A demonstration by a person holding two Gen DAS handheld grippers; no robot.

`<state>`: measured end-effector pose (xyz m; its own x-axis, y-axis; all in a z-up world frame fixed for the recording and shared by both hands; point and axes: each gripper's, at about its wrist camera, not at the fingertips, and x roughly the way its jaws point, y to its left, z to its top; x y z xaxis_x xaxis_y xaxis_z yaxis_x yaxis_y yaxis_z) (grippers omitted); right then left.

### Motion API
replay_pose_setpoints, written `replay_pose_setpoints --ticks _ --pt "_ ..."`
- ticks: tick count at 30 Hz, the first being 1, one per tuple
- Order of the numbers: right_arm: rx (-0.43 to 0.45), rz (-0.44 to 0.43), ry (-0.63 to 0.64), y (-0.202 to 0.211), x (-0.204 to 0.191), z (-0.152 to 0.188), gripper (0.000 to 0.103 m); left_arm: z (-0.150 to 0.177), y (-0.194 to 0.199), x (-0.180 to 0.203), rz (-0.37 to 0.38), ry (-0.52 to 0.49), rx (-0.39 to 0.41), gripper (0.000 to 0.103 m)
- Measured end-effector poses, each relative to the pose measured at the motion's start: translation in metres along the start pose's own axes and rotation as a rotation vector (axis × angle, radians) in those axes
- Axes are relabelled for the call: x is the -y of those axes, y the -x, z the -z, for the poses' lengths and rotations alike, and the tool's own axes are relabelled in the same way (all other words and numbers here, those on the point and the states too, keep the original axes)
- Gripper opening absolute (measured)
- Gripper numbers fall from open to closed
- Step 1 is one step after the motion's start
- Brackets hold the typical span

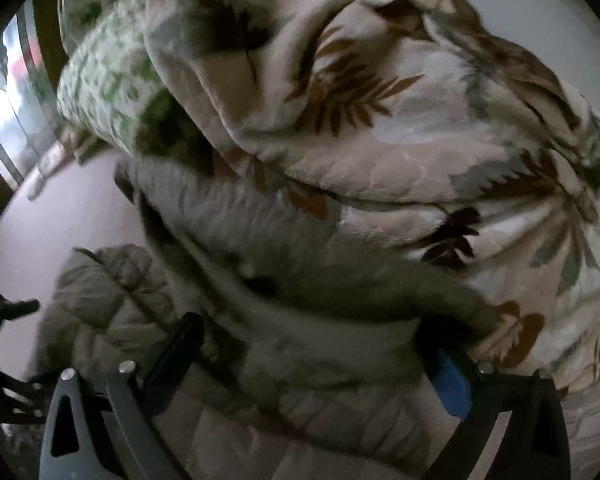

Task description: Fold large clothes

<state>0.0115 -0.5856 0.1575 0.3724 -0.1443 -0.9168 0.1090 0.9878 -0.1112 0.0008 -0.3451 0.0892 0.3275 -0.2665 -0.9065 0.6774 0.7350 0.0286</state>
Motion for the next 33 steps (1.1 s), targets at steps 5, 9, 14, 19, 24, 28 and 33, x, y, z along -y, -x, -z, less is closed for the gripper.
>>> replay_pose_setpoints --ticks 5,9,14,19,24,28,33 --pt "0.028 0.018 -0.056 -0.007 0.004 0.013 0.021 0.002 -0.004 0.003 0.008 -0.001 -0.007 0.085" --pt "0.066 -0.027 -0.119 0.004 0.013 0.035 0.009 0.006 0.004 0.008 0.01 -0.005 -0.008 0.085" --pt "0.088 -0.075 -0.1 0.029 0.003 0.065 0.005 0.009 0.024 0.013 0.0 -0.014 0.009 0.085" --pt "0.121 -0.119 -0.083 0.066 -0.016 0.094 0.005 0.017 0.052 0.018 0.006 -0.011 0.03 0.085" --pt "0.16 -0.179 -0.059 0.108 -0.042 0.137 0.003 0.029 0.072 0.024 0.012 -0.008 0.04 0.085" --pt "0.158 -0.21 -0.038 0.127 -0.06 0.178 0.002 0.039 0.087 0.031 0.009 -0.024 0.055 0.085" --pt "0.13 -0.215 -0.059 0.126 -0.065 0.209 0.002 0.045 0.094 0.04 0.011 -0.035 0.055 0.085"
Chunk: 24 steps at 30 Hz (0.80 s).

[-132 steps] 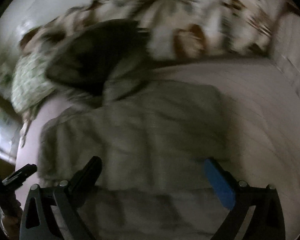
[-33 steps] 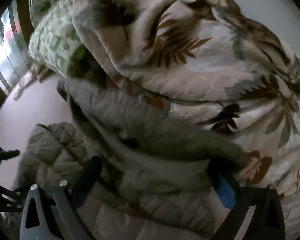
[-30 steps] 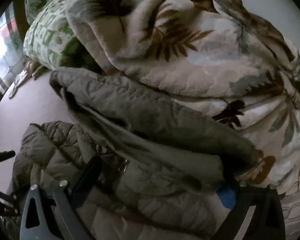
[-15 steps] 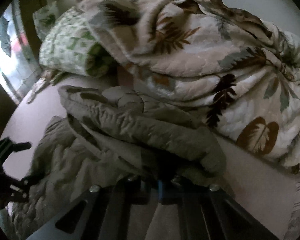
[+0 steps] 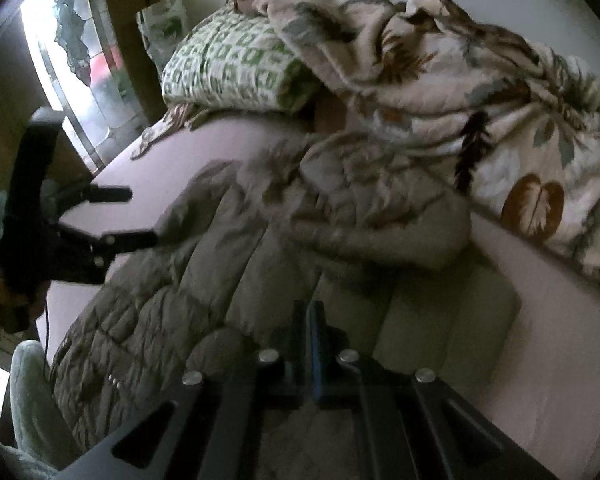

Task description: Fold large clothes

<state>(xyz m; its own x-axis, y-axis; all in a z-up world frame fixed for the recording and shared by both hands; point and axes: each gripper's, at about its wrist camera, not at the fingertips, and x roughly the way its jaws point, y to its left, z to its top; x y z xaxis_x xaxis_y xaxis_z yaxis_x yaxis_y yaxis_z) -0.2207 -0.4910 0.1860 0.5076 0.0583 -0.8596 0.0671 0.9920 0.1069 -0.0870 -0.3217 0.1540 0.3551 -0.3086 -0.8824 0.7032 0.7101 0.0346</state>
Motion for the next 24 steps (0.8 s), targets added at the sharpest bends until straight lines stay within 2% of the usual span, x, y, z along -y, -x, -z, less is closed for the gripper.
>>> replay_pose_setpoints --ticks 7,13,15,18,19,21,24 --pt "-0.066 0.103 -0.081 -0.028 0.026 -0.006 0.005 -0.012 -0.007 -0.001 0.01 0.027 -0.015 0.085" --pt "-0.065 0.161 -0.191 -0.03 0.055 -0.013 0.005 -0.038 -0.032 -0.012 0.073 0.103 -0.058 0.085" --pt "-0.068 0.13 -0.253 -0.033 0.07 -0.016 0.005 -0.049 -0.043 -0.015 0.07 0.131 -0.072 0.085" --pt "-0.076 0.041 -0.396 -0.041 0.092 -0.014 0.005 -0.056 -0.053 -0.016 0.08 0.162 -0.079 0.085" --pt "-0.073 0.052 -0.415 -0.042 0.096 -0.014 0.005 -0.057 -0.056 -0.015 0.085 0.167 -0.081 0.085" --pt "-0.049 0.158 -0.375 -0.043 0.096 -0.016 0.006 -0.057 -0.058 -0.013 0.089 0.159 -0.084 0.085" --pt "-0.048 0.204 -0.368 -0.045 0.099 -0.017 0.006 -0.055 -0.063 -0.008 0.081 0.134 -0.091 0.085"
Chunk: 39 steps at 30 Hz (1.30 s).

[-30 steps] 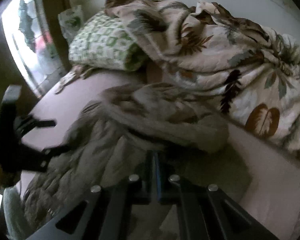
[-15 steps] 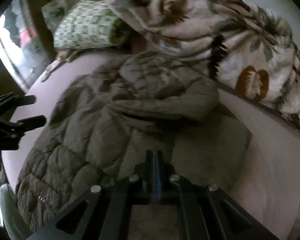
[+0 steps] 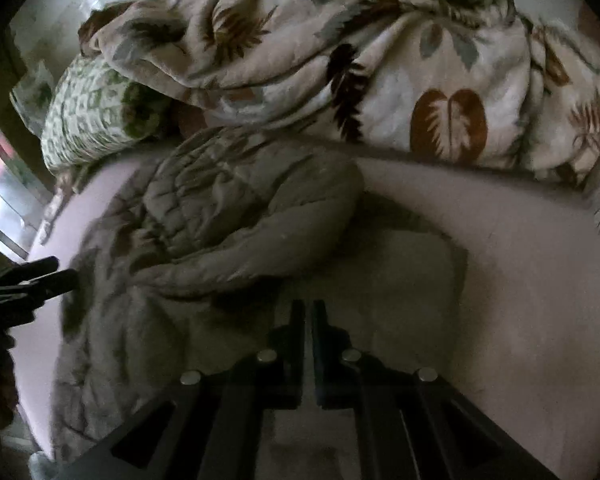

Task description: Fold large clothes

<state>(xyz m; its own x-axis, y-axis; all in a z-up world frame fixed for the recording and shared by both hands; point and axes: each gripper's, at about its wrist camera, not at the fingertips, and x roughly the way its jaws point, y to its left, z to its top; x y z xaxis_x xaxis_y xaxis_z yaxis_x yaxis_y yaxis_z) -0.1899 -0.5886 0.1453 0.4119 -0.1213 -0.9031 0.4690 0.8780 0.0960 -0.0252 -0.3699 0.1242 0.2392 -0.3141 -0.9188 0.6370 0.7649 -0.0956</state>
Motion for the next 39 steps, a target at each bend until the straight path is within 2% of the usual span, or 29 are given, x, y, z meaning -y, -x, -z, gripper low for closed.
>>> replay_pose_setpoints --ticks 5,10,15,19,25,27,29,32,37,39 --pt "-0.018 -0.021 -0.039 -0.006 0.005 -0.001 0.006 0.003 -0.006 -0.003 -0.003 0.011 -0.014 0.085" --pt "-0.056 -0.078 -0.016 -0.009 0.002 0.0 0.006 0.005 -0.005 -0.004 -0.005 0.009 -0.014 0.085" --pt "-0.082 -0.153 -0.054 -0.011 0.004 0.002 0.006 0.004 -0.003 -0.006 -0.006 0.011 -0.011 0.085" --pt "-0.086 -0.088 -0.087 -0.014 0.007 -0.001 0.006 0.005 -0.003 -0.007 -0.007 0.012 -0.011 0.085" --pt "-0.07 -0.239 -0.128 -0.012 0.01 -0.004 0.006 0.006 -0.005 -0.009 0.0 0.016 -0.016 0.085" --pt "-0.07 -0.371 -0.133 -0.012 0.008 -0.004 0.006 0.006 -0.007 -0.008 0.002 0.016 -0.019 0.085" --pt "-0.066 -0.448 -0.144 -0.011 0.005 -0.003 0.006 0.007 -0.008 -0.007 0.006 0.013 -0.021 0.085" --pt "-0.08 -0.481 -0.132 -0.01 -0.001 -0.002 0.006 0.008 -0.008 -0.005 0.005 0.009 -0.022 0.085" --pt "-0.01 -0.419 -0.118 -0.001 -0.004 -0.004 0.005 0.007 -0.009 -0.006 0.008 0.012 -0.023 0.085" --pt "-0.006 -0.448 -0.114 -0.003 -0.001 -0.007 0.006 0.007 -0.009 -0.007 0.006 0.013 -0.02 0.085"
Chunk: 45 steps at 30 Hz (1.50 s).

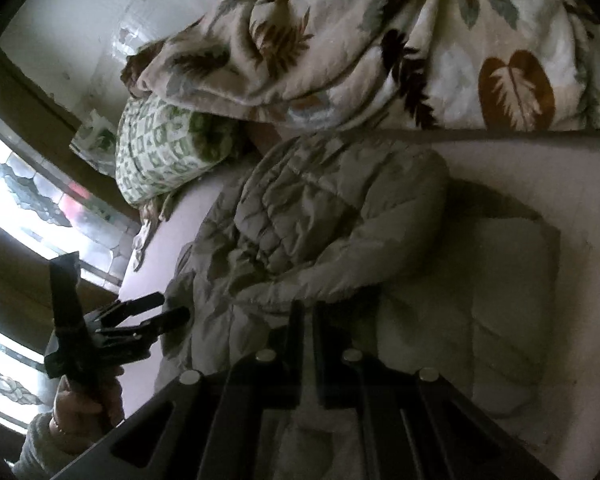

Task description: Fold large clothes

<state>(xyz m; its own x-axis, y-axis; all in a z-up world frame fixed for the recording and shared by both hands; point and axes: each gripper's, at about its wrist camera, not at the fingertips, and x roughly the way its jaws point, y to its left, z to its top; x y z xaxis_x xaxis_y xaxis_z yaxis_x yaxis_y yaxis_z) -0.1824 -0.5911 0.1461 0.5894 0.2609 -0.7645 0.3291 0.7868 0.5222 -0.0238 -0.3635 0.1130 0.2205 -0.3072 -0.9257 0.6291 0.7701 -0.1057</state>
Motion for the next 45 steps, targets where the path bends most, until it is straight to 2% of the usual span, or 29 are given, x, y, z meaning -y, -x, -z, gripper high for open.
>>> replay_pose_setpoints --ticks 1,4,11,15,17,19,20,21,22,24,25,29,33,36,40,41,45 --pt "-0.014 -0.014 -0.004 -0.001 0.002 -0.001 0.006 0.0 0.0 -0.001 0.002 0.004 0.0 0.085" --pt "-0.015 0.036 -0.002 -0.002 0.003 -0.004 0.006 -0.002 -0.001 -0.003 0.002 0.012 0.003 0.085" --pt "-0.047 -0.001 -0.049 -0.005 0.011 -0.006 0.006 -0.002 -0.002 -0.003 0.007 0.016 0.007 0.085" --pt "-0.106 -0.149 -0.137 -0.009 0.012 -0.004 0.007 -0.005 0.008 -0.004 0.021 0.055 0.045 0.085" --pt "-0.156 -0.236 -0.136 -0.012 0.0 0.001 0.007 -0.008 0.015 -0.005 0.02 0.082 0.067 0.085" --pt "-0.195 -0.276 -0.122 -0.015 -0.012 0.006 0.007 -0.012 0.021 -0.005 0.009 0.102 0.089 0.085" --pt "-0.201 -0.247 -0.099 -0.015 -0.02 0.009 0.007 -0.014 0.023 -0.005 0.006 0.105 0.095 0.085" --pt "-0.193 -0.179 -0.065 -0.014 -0.027 0.011 0.007 -0.015 0.025 -0.005 0.004 0.106 0.099 0.085" --pt "-0.169 -0.093 -0.019 -0.012 -0.035 0.012 0.007 -0.015 0.027 -0.004 0.002 0.106 0.101 0.085" --pt "-0.124 -0.004 0.046 -0.008 -0.045 0.014 0.007 -0.014 0.028 -0.002 0.002 0.099 0.1 0.085" --pt "-0.125 -0.001 0.048 -0.008 -0.047 0.015 0.007 -0.014 0.028 -0.002 0.0 0.096 0.098 0.085" --pt "-0.127 -0.077 0.049 -0.005 -0.049 0.017 0.007 -0.008 0.03 -0.005 -0.003 0.094 0.093 0.085" --pt "-0.104 -0.011 0.031 -0.003 -0.044 0.015 0.007 -0.005 0.034 -0.011 -0.002 0.108 0.093 0.085" --pt "-0.086 -0.063 0.02 -0.001 -0.04 0.011 0.007 -0.003 0.037 -0.012 -0.005 0.104 0.098 0.085" --pt "-0.051 -0.039 0.025 0.007 -0.041 0.013 0.006 0.0 0.04 -0.013 -0.011 0.101 0.1 0.085" --pt "-0.044 -0.049 0.021 0.009 -0.041 0.014 0.001 0.001 0.04 -0.013 -0.009 0.103 0.098 0.085" --pt "-0.057 -0.036 0.004 0.01 -0.04 0.014 0.001 0.004 0.042 -0.014 -0.009 0.105 0.098 0.085"
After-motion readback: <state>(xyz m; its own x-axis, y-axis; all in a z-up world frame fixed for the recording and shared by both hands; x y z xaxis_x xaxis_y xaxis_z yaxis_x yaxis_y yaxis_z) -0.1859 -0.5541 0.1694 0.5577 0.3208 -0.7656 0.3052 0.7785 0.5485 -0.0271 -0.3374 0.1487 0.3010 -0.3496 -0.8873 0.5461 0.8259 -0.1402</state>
